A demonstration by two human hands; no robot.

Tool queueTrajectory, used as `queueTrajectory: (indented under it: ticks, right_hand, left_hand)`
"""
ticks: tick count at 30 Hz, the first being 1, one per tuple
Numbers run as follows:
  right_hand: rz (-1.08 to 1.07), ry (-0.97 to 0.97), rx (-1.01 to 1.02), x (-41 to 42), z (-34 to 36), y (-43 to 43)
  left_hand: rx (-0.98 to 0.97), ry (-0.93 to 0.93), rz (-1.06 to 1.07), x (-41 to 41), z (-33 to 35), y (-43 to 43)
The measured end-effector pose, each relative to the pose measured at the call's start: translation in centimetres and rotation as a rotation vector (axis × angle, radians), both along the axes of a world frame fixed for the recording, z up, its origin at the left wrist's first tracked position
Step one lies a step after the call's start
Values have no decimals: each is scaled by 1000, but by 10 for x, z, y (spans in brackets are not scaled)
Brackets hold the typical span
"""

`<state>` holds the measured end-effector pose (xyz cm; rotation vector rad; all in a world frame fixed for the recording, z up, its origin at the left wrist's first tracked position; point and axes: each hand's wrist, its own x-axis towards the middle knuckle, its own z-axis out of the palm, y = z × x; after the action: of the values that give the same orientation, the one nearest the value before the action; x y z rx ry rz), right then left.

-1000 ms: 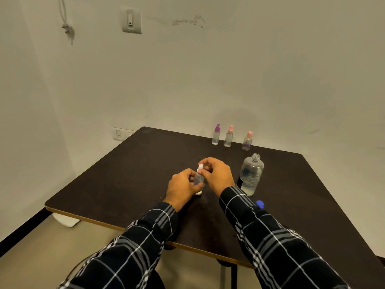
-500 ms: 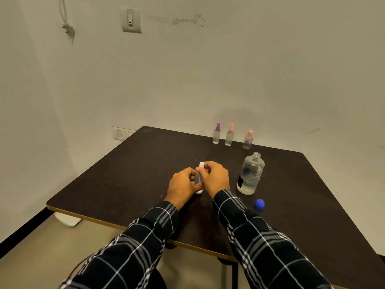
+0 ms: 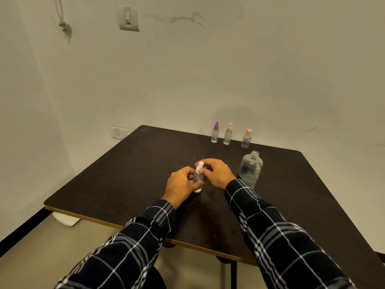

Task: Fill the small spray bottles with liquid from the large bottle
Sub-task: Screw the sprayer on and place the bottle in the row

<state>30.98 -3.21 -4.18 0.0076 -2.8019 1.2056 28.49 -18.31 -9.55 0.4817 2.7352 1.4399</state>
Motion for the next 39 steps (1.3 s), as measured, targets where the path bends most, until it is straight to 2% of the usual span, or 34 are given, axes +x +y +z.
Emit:
queueTrajectory:
  ticks: [9,14,19,22,24,28,31,33,36,39]
  right_hand:
    - [95,-34,153,-8,9,0]
    - [-41,6,94,-10,6,-7]
    - [-28,-37,-3,-5,5,2]
    - [-17,-18,83,-4,9,-2]
    - [-57,4,115,-3,9,-6]
    - [-207,60,44,-2,-3,-16]
    - [-272,60,172,-2,-5,-25]
    - [-252,-8,243,-1,-4,-23]
    - [-147,27,94,1,-6,-7]
    - [17,93,27,3,-12,3]
  left_hand:
    - [-22,13,-3,1,1,-1]
    - [-38,3,-4,0,3,-1]
    - [-30,8,-7,-1,1,-1]
    - [-37,4,4,-1,1,0]
    - [-39,1,10,0,1,0]
    - [-70,-4,10,-2,2,1]
    - [-114,-16,21,-2,5,1]
    - [-119,-26,17,-1,6,0]
    - [-74,-13,12,-1,4,-2]
    - [-37,-4,1,0,1,-2]
